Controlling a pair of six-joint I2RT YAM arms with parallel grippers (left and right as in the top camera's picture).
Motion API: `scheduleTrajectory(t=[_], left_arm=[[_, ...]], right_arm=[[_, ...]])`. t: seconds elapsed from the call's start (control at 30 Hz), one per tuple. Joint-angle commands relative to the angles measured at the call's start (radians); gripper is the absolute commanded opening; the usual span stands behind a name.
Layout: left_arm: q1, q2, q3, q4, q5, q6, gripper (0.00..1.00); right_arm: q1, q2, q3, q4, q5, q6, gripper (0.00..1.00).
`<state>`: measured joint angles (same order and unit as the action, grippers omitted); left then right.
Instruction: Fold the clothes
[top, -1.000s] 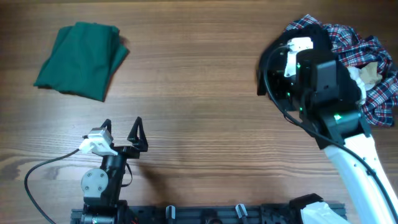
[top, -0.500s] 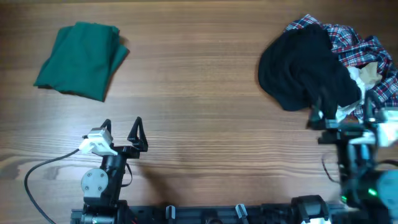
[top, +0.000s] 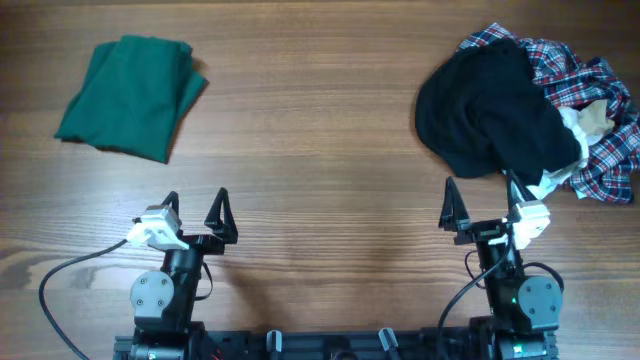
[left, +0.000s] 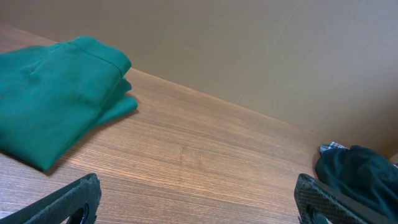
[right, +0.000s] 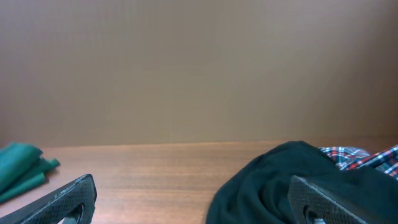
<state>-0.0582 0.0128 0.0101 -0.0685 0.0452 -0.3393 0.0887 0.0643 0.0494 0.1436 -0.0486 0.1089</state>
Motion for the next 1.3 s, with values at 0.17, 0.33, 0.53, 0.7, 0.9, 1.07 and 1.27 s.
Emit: scheduleTrajectory(t=[0.17,0.33,0.53,0.7,0.9,1.07,1.27], left_arm=[[0.005,-0.010,-0.004,-0.007,-0.013,-0.006,1.00],[0.005,-0.010,-0.004,-0.008,-0.013,-0.006,1.00],[0.005,-0.010,-0.004,-0.007,-0.013,-0.006,1.00],[0.005,-0.010,-0.004,-0.008,-0.013,-0.006,1.00],[0.005,-0.010,-0.004,-0.007,-0.013,-0.006,1.00],[0.005,-0.010,-0.004,-0.007,-0.013,-0.006,1.00],[0.005,-0.010,-0.004,-0.008,-0.013,-0.006,1.00]], right_arm=[[-0.004,-0.061,-0.044,-0.142,-0.016,-0.085,1.00],[-0.004,-0.061,-0.044,-0.142,-0.020,-0.161,1.00],[-0.004,-0.061,-0.044,-0.141,-0.020,-0.159,1.00],[-0.004,-0.054,-0.044,-0.141,-0.020,-0.159,1.00],[-0.004,-0.053,-0.044,-0.141,-0.020,-0.159,1.00],[-0.004,-0.053,-0.044,-0.141,-0.020,-0.159,1.00],[-0.004,-0.053,-0.044,-0.141,-0.020,-0.159,1.00]])
